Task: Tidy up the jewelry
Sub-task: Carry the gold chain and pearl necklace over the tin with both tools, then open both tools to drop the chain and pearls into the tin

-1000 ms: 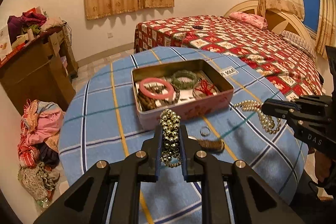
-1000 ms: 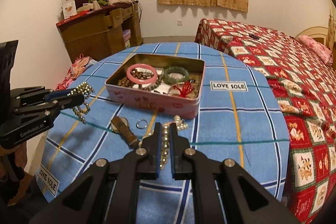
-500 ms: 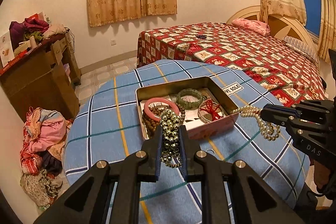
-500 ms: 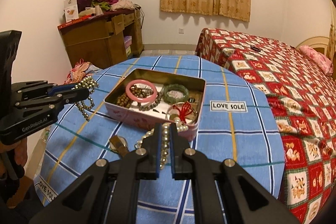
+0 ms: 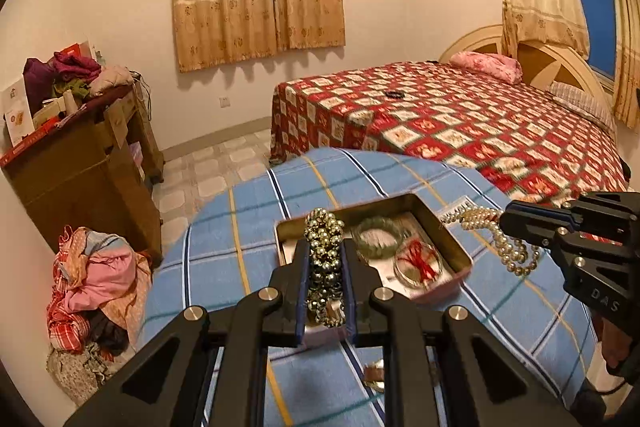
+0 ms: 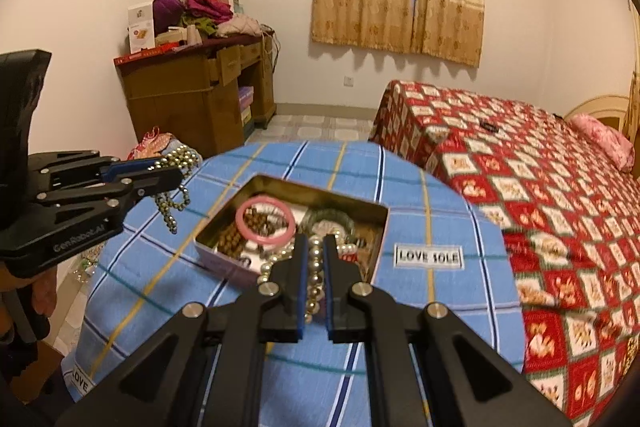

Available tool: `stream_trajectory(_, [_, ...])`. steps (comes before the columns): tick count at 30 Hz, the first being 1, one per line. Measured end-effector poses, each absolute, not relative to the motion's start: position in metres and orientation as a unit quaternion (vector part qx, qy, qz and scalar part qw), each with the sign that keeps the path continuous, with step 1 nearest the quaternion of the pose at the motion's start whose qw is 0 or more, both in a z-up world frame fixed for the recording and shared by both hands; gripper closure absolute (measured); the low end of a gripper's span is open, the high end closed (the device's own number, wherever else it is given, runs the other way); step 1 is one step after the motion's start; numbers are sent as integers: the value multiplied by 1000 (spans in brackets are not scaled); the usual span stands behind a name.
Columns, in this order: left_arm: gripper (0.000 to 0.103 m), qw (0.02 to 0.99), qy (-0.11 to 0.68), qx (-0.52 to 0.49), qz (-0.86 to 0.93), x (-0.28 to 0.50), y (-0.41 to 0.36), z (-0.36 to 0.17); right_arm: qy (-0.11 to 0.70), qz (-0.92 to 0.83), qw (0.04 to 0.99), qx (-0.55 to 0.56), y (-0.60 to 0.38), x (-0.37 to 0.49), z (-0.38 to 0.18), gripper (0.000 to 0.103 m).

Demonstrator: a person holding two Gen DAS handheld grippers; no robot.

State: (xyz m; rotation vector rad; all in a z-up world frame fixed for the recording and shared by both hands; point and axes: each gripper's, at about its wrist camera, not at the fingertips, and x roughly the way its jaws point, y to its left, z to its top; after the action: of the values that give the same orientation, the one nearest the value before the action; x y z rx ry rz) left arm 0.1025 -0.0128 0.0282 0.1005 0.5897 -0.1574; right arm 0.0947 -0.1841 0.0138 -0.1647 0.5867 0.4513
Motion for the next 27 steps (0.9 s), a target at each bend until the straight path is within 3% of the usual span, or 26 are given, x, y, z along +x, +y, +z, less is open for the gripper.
stream_trajectory(12, [88, 951, 297, 51, -60, 149, -16, 25, 277, 227, 930, -81, -167, 140, 24, 95])
stream_trajectory(25, [88, 941, 333, 39, -40, 180, -16, -12, 331, 208, 916, -90, -162, 185, -28, 95])
stream_trajectory(26, [87, 939, 339, 39, -40, 182, -17, -16, 335, 206, 915, -89, -162, 186, -31, 94])
stream_trajectory(27, [77, 937, 344, 40, -40, 184, -18, -18, 337, 204, 915, -89, -162, 187, -33, 94])
